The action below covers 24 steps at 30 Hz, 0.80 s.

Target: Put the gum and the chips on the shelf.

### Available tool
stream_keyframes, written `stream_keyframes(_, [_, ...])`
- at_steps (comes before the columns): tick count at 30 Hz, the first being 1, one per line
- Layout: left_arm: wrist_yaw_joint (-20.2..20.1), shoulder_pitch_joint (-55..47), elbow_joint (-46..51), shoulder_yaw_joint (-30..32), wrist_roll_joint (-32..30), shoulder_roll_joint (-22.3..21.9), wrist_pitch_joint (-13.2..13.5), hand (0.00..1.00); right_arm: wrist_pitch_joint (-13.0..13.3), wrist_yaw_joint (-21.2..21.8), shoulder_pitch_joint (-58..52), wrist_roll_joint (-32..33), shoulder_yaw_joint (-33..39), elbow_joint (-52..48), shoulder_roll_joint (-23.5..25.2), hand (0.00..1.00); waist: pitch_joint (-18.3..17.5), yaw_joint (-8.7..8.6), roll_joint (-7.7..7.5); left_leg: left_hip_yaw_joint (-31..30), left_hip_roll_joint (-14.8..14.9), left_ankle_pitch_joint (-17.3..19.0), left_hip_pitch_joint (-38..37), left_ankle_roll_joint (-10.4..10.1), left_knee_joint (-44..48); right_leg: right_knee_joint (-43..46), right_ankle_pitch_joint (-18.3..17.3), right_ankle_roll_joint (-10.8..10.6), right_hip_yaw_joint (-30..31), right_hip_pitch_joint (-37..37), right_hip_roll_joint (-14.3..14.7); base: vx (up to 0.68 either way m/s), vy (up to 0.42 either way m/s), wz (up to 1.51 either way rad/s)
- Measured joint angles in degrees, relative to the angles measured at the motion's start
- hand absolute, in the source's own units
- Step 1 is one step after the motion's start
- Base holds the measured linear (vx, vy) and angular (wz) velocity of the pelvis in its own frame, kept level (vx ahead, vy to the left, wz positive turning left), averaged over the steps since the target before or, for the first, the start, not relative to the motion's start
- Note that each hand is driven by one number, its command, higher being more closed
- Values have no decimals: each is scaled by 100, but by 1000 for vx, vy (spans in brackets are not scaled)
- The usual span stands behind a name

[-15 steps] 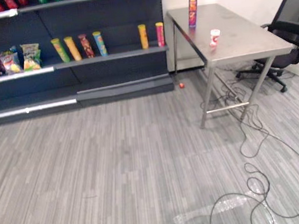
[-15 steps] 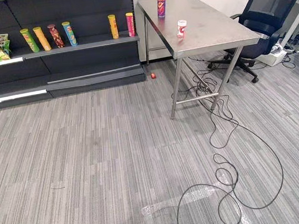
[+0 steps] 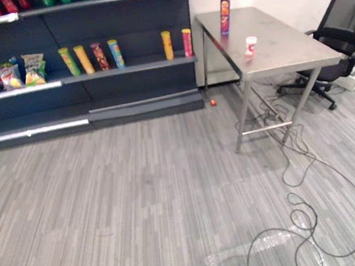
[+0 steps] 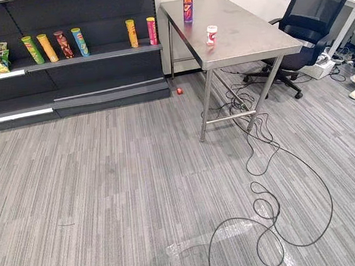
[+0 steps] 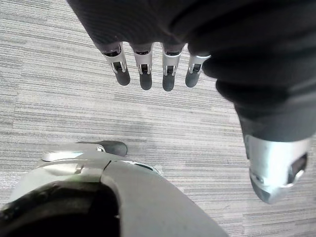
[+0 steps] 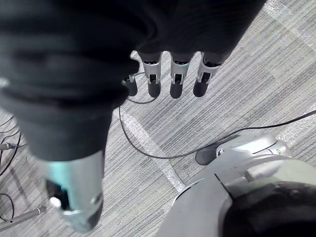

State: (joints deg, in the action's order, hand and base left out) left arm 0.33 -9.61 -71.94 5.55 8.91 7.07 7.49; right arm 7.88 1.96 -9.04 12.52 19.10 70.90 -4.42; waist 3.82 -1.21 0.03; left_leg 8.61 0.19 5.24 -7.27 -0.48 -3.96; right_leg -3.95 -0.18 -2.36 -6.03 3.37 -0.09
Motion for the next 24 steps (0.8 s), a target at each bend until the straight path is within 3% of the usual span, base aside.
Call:
stream_keyframes(20, [-10, 37, -33, -8, -3, 40, 79, 0, 83, 110, -3, 290, -156, -22, 19, 0, -16, -2, -35, -3, -22, 6, -86, -11, -84, -85, 2, -2, -40, 92, -12, -4, -8, 0])
stream_keyframes(24, [-3, 83, -29, -54, -1, 52, 76, 0, 84, 114, 90, 400, -166, -46, 16, 0, 28, -13, -18, -19, -8, 5, 144, -9, 45, 329, -139, 40, -51, -259, -34, -50, -20, 1])
